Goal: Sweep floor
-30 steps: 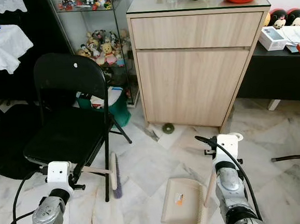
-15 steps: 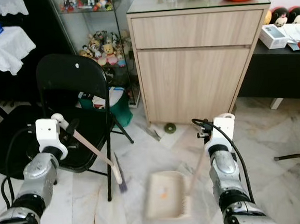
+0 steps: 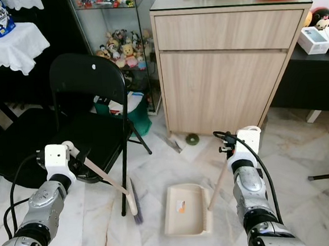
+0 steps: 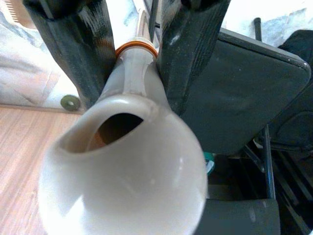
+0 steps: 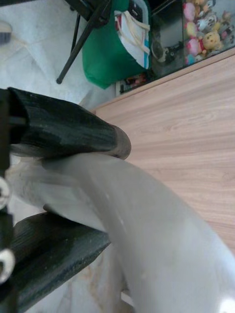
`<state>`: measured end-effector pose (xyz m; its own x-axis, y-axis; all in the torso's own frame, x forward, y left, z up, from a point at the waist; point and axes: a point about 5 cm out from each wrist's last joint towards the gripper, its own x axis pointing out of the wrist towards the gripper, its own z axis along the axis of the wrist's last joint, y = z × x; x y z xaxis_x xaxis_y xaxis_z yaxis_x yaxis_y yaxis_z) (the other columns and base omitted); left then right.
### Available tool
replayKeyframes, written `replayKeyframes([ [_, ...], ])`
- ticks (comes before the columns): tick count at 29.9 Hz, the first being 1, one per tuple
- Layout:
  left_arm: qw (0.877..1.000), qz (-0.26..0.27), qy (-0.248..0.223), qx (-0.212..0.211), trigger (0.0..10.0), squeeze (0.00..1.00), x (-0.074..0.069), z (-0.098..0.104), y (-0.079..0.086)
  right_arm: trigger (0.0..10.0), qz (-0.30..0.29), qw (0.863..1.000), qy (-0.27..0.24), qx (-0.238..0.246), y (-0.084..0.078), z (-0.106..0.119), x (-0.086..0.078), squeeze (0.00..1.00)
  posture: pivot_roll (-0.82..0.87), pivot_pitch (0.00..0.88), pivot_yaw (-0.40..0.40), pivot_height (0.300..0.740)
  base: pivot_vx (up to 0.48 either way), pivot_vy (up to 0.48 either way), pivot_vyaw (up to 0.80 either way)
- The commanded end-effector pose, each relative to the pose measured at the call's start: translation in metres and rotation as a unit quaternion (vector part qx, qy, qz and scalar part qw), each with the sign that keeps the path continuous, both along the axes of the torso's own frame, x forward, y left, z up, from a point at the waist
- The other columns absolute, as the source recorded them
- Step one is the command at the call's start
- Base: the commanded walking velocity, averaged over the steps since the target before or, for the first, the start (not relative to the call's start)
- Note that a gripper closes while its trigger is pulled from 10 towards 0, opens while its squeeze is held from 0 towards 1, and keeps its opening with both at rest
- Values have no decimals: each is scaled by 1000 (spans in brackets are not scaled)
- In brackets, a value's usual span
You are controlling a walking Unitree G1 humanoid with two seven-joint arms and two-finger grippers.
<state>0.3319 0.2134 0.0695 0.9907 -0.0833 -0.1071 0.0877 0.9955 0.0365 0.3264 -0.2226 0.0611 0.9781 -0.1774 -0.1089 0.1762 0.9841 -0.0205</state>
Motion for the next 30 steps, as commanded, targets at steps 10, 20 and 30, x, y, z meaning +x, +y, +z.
replayKeyframes([
  [10, 998, -37, -38, 26, 10000, 0, -12, -1, -11, 10000, -50, 998, -33, -1, -13, 4, -9, 0, -51, 0, 67, 740, 0, 0, 0],
  [20, 994, -92, -31, 59, 10000, 0, -17, -6, -22, 10000, -53, 998, -35, 5, -3, 5, -6, 0, -41, 0, 86, 740, 0, 0, 0],
  [30, 986, -128, -65, 88, 10000, 0, -19, 11, -18, 10000, -23, 999, -28, 15, 21, 3, -1, 0, 4, 0, 106, 740, 0, 0, 0],
])
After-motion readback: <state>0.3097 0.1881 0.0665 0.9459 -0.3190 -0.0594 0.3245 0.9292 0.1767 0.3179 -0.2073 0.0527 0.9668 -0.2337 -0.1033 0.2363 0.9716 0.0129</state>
